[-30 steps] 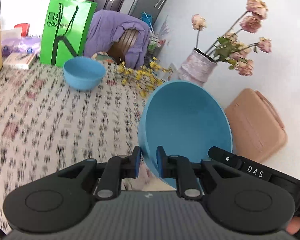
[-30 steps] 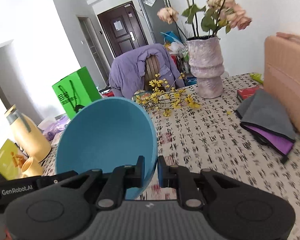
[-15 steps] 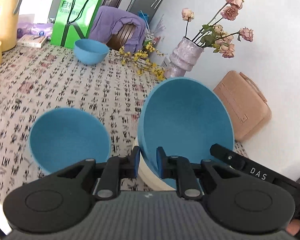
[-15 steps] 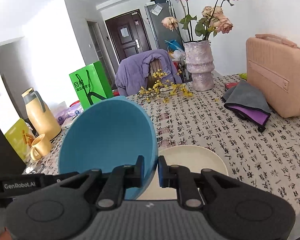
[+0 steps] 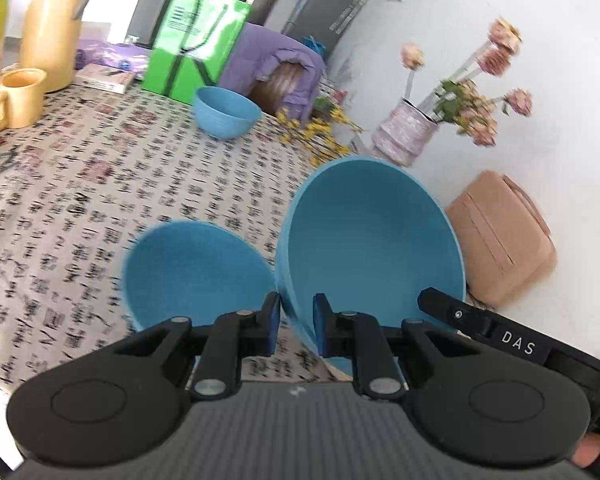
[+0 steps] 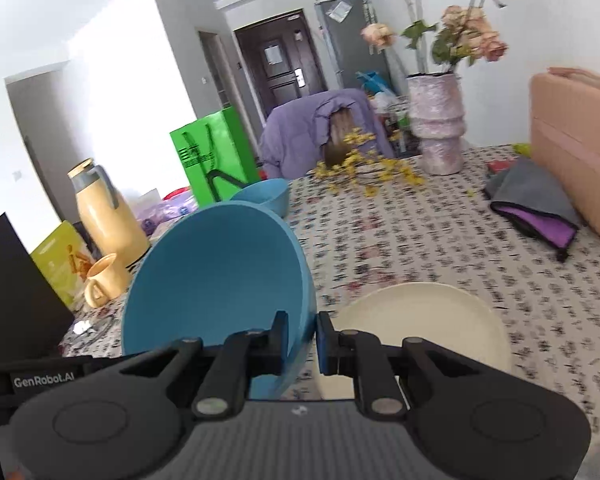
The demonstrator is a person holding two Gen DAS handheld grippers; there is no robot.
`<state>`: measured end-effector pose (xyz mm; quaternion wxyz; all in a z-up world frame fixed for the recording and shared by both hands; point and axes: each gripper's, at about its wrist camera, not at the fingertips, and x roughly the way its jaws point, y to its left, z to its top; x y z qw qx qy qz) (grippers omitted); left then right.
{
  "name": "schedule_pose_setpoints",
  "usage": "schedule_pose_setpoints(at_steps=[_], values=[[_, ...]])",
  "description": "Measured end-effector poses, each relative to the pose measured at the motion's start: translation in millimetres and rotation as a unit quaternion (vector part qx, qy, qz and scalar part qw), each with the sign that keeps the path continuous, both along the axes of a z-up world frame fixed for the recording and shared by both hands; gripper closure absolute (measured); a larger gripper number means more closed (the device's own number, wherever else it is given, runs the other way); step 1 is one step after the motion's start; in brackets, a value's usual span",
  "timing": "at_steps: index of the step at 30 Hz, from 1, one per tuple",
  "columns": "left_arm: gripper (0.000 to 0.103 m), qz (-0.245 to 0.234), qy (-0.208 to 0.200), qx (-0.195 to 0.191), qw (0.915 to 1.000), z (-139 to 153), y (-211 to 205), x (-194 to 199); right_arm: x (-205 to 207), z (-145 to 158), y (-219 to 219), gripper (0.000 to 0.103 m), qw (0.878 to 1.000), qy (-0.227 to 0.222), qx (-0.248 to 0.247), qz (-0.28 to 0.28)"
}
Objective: Organize plates and bowls
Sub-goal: 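Carry the second blue bowl with both grippers over the placed bowl, then lower the bowl into the first bowl and open both grippers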
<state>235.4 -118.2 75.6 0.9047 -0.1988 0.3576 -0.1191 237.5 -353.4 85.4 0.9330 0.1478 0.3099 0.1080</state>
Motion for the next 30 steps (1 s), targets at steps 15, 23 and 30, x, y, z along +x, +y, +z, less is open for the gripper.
schedule_pose_setpoints(at_steps=[15, 23, 30], values=[[0.085, 0.049, 0.053, -0.015, 0.9973, -35, 71, 27, 53, -44, 65, 0.087, 0.996, 0.069, 0.021, 0.055], [0.065, 0.041, 0.063, -0.019, 0.997, -51, 75, 27, 53, -55, 79, 0.082, 0.996, 0.063, -0.01, 0.062], [0.063, 0.037, 0.061, -0.021, 0.9972, -53, 83, 23, 50, -55, 81, 0.082, 0.997, 0.045, -0.031, 0.061]])
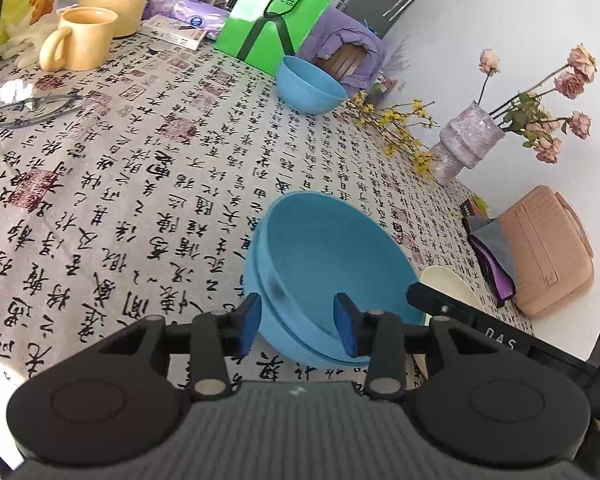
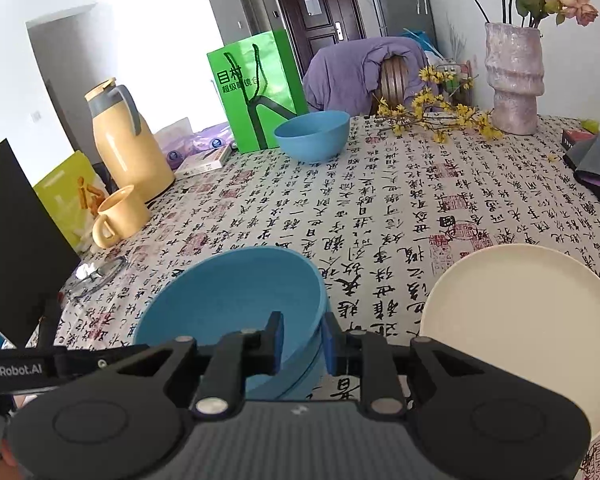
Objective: Organize plates and bowls
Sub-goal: 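Lower the bowl into the first bowl and open both grippers, then move both grippers to the last blue bowl beside the green bag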
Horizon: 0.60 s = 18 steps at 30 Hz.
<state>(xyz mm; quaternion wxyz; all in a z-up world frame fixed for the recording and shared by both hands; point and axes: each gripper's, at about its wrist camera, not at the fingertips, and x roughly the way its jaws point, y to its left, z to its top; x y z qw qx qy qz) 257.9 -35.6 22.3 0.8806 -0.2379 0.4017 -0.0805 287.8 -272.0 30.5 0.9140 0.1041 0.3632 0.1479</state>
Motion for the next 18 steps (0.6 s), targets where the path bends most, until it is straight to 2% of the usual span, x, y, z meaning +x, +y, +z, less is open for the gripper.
schedule_pose_setpoints(at_steps=[5, 6, 9, 11, 13, 17, 18], values=[[0.061, -0.005, -0.02, 0.009, 0.9997, 8, 4, -4, -4, 2, -1, 0.082, 1.0, -0.01, -0.004, 0.003], [0.057, -0.012, -0.031, 0.016, 0.9993, 10, 5, -6, -6, 3, -1, 0.081, 1.0, -0.017, -0.008, 0.002], [0.031, -0.06, -0.08, 0.069, 0.9926, 14, 1, -20, -20, 5, -8, 0.078, 0.999, -0.039, -0.016, -0.003], [0.027, -0.073, -0.112, 0.116, 0.9842, 14, -2, -34, -32, 6, -14, 0.072, 0.999, -0.052, -0.016, -0.008], [0.023, -0.064, -0.142, 0.149, 0.9765, 13, -4, -47, -46, 6, -19, 0.059, 0.997, -0.069, -0.018, -0.023], [0.012, -0.034, -0.205, 0.188, 0.9601, 4, 2, -78, -84, -2, -21, 0.046, 0.992, -0.119, -0.032, -0.035], [0.007, -0.027, -0.215, 0.195, 0.9567, -1, 4, -86, -94, -5, -21, 0.037, 0.99, -0.129, -0.034, -0.035]])
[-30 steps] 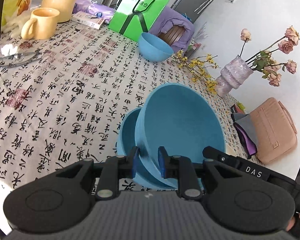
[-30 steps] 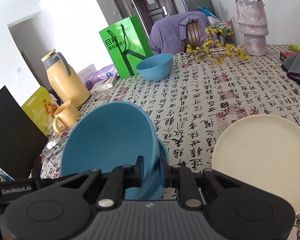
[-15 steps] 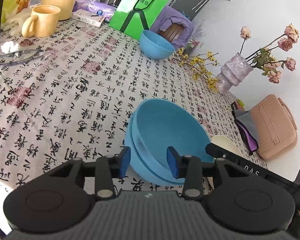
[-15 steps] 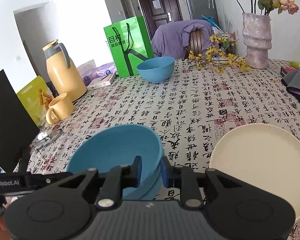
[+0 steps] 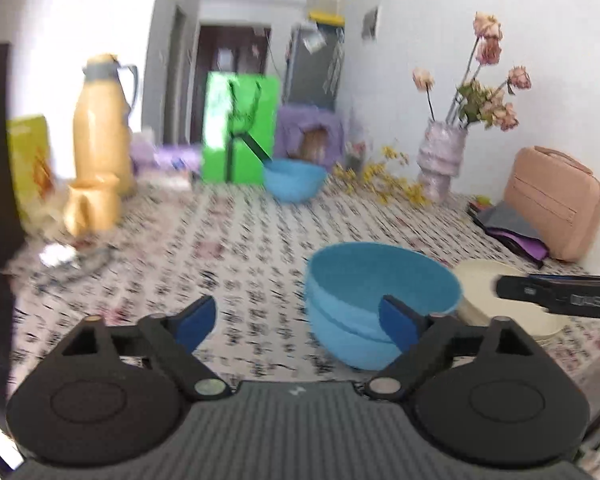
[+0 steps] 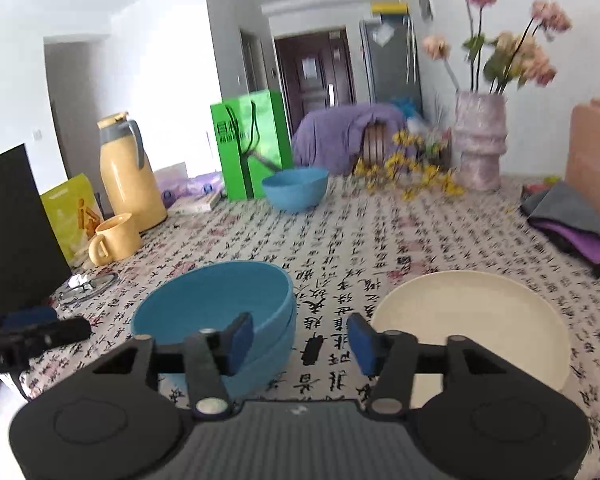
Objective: Organize plates and bowls
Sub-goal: 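Move both grippers to the last blue bowl beside the green bag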
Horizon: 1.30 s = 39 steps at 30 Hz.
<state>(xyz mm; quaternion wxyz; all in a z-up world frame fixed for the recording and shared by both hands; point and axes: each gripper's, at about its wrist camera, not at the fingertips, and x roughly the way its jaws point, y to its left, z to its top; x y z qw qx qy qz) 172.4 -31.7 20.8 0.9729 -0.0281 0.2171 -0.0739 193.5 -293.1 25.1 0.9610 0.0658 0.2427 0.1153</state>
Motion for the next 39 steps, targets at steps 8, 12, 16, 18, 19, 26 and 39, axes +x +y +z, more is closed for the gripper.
schedule_pose_setpoints(at_steps=[8, 12, 16, 18, 19, 26, 39], values=[[0.004, 0.023, 0.025, -0.043, 0.9985, -18, 37, -37, -72, -17, -6, 0.015, 0.998, -0.038, 0.013, -0.041], [0.003, 0.031, 0.004, -0.049, 0.9983, -7, 42, -36, -78, -6, 1, 0.015, 0.996, -0.082, -0.005, -0.03], [0.003, 0.031, 0.009, -0.055, 0.998, -9, 43, -32, -75, -2, 1, 0.01, 0.995, -0.091, 0.004, -0.04], [0.003, 0.031, 0.013, -0.051, 0.9982, -11, 42, -29, -72, -5, -1, 0.01, 0.996, -0.082, 0.007, -0.039], [0.003, 0.03, 0.014, -0.05, 0.9982, -12, 42, -26, -70, -6, -1, 0.01, 0.996, -0.078, 0.005, -0.041], [0.003, 0.025, 0.016, -0.031, 0.9991, -8, 39, 6, -42, -8, -1, 0.01, 0.997, -0.069, 0.0, -0.044], [0.003, -0.012, 0.02, -0.013, 0.9996, 50, 42, 171, 127, 65, -28, 0.01, 0.999, -0.034, 0.027, -0.004]])
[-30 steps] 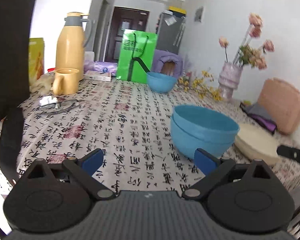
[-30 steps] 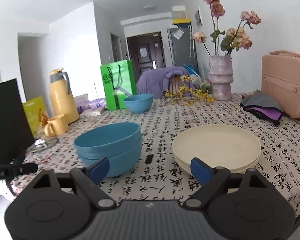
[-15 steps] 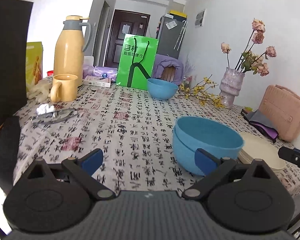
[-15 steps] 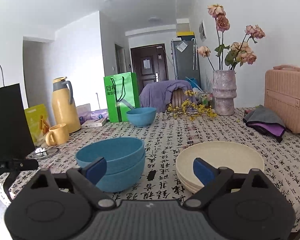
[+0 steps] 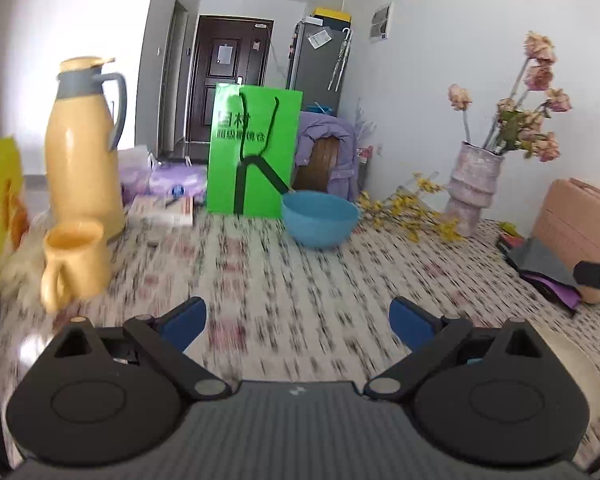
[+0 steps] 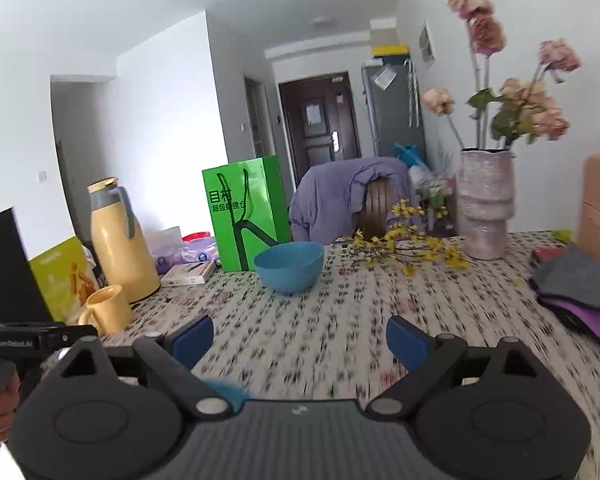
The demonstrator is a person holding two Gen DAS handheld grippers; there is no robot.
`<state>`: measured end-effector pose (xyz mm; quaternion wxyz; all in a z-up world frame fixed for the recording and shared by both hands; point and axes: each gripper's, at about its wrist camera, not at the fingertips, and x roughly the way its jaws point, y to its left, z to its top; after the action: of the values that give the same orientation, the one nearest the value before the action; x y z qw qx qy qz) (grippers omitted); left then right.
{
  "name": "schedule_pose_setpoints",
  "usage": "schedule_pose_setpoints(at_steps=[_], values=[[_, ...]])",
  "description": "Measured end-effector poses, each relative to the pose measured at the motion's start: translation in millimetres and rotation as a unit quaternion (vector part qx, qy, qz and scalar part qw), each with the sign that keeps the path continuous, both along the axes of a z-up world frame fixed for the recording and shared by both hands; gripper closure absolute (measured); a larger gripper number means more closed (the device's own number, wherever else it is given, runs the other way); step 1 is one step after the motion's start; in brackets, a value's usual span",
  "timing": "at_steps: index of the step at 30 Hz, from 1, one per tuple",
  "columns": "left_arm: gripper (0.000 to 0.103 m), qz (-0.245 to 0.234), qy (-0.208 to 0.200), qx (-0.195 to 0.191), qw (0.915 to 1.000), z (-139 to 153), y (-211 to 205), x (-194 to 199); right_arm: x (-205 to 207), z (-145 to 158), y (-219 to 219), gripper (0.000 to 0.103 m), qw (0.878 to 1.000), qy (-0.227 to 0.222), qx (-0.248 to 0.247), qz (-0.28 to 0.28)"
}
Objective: Organize plates and bowls
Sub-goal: 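Move both grippers to the last blue bowl beside the green bag, then close both grippers on the rim of the last blue bowl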
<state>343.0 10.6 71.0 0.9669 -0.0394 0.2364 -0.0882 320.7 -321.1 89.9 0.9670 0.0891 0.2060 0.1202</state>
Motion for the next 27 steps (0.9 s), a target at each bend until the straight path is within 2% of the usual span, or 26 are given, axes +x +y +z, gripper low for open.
schedule_pose_setpoints(at_steps=[3, 7, 11, 12, 13, 14, 15, 16, 18, 19, 22, 27], values=[[0.003, -0.001, -0.001, -0.013, 0.9999, 10, 2, 48, 56, 11, -1, 0.01, 1.0, 0.007, 0.0, 0.015], [0.003, -0.016, 0.025, -0.032, 0.9991, 13, -1, 125, 145, 19, 4, 0.012, 0.999, 0.034, -0.011, 0.036], [0.003, -0.031, 0.041, -0.027, 0.9983, 1, -8, 205, 238, 7, 16, 0.013, 0.996, 0.072, -0.021, 0.05], [0.004, -0.031, 0.041, -0.024, 0.9984, -3, -10, 225, 259, 1, 20, 0.016, 0.995, 0.08, -0.025, 0.053], [0.006, -0.023, 0.039, -0.025, 0.9987, -9, -12, 244, 279, -7, 23, 0.023, 0.995, 0.086, -0.027, 0.052], [0.009, -0.019, 0.038, -0.024, 0.9988, -15, -14, 261, 299, -16, 28, 0.025, 0.994, 0.094, -0.032, 0.053], [0.017, -0.015, 0.04, -0.03, 0.9986, -21, -15, 277, 318, -25, 32, 0.028, 0.992, 0.106, -0.037, 0.056], [0.021, -0.017, 0.048, -0.038, 0.998, -29, -15, 294, 338, -36, 37, 0.037, 0.991, 0.118, -0.038, 0.058], [0.028, -0.02, 0.068, -0.053, 0.9961, -44, -17, 322, 366, -58, 43, 0.046, 0.986, 0.148, -0.032, 0.065], [0.031, -0.019, 0.073, -0.053, 0.9958, -50, -19, 333, 378, -67, 46, 0.048, 0.985, 0.16, -0.026, 0.063], [0.043, -0.009, 0.092, -0.047, 0.9946, -69, -25, 361, 401, -93, 55, 0.052, 0.981, 0.183, -0.021, 0.055], [0.062, -0.002, 0.128, -0.085, 0.9881, -93, -24, 386, 423, -113, 61, 0.067, 0.978, 0.203, 0.004, 0.053]])
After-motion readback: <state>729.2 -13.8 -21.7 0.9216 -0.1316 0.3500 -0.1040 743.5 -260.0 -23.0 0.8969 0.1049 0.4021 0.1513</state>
